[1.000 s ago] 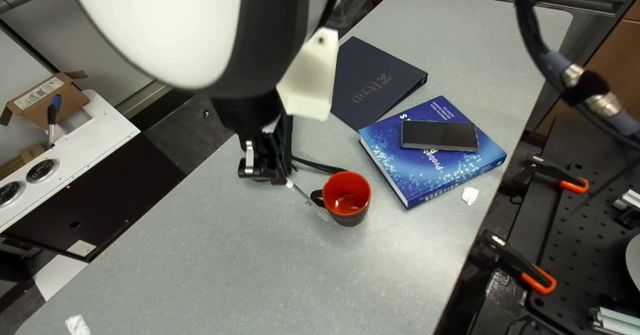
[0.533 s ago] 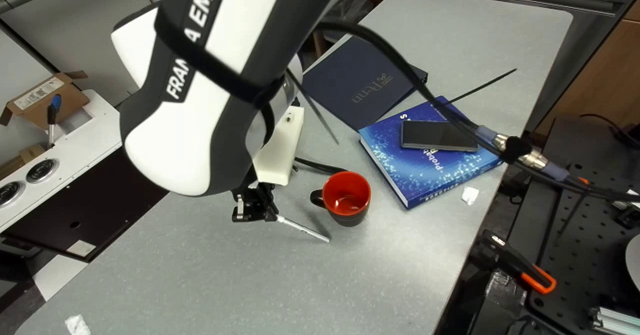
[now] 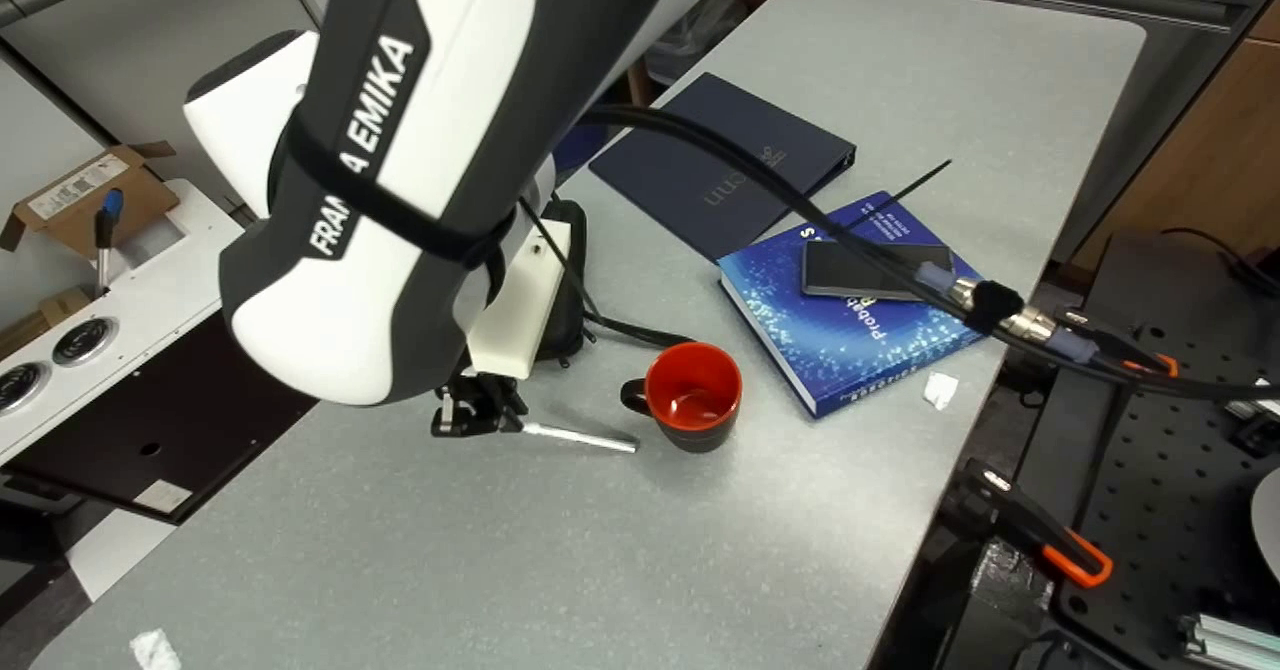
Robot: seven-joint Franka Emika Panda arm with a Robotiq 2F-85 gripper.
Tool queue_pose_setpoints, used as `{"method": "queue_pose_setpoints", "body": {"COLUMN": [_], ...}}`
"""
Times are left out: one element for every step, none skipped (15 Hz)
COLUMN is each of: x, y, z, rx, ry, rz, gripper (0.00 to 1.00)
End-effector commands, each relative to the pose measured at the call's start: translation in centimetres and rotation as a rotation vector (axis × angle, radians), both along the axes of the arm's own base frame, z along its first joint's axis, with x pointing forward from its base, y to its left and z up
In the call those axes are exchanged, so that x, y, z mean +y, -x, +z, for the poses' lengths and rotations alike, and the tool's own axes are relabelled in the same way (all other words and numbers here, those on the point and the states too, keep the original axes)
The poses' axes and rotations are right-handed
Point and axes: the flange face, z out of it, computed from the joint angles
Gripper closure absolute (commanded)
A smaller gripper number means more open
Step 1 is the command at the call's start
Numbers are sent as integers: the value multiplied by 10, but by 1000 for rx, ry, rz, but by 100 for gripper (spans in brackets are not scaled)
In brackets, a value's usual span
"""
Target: Remove the pen from the mug cup
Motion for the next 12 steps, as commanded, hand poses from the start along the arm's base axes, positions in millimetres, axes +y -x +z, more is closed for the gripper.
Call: {"method": "queue_pose_setpoints", "body": {"x": [9,10,11,12,13,13,12,12,12,11,11,9], "y": [-10,-11,-12,-12,-13,-14,-15,-15,-16,-16,-16,-10], "z": [3,4,6,8,9,10,11,12,13,14,14,12], "rx": [-1,-2,-6,-9,-11,-12,-11,-9,-4,8,23,7], "ry": [32,30,29,28,27,27,28,29,31,36,40,6], "rz": [-9,-9,-9,-10,-11,-13,-15,-16,-18,-18,-20,-6], "gripper": [53,45,38,29,22,13,7,1,0,0,0,0]}}
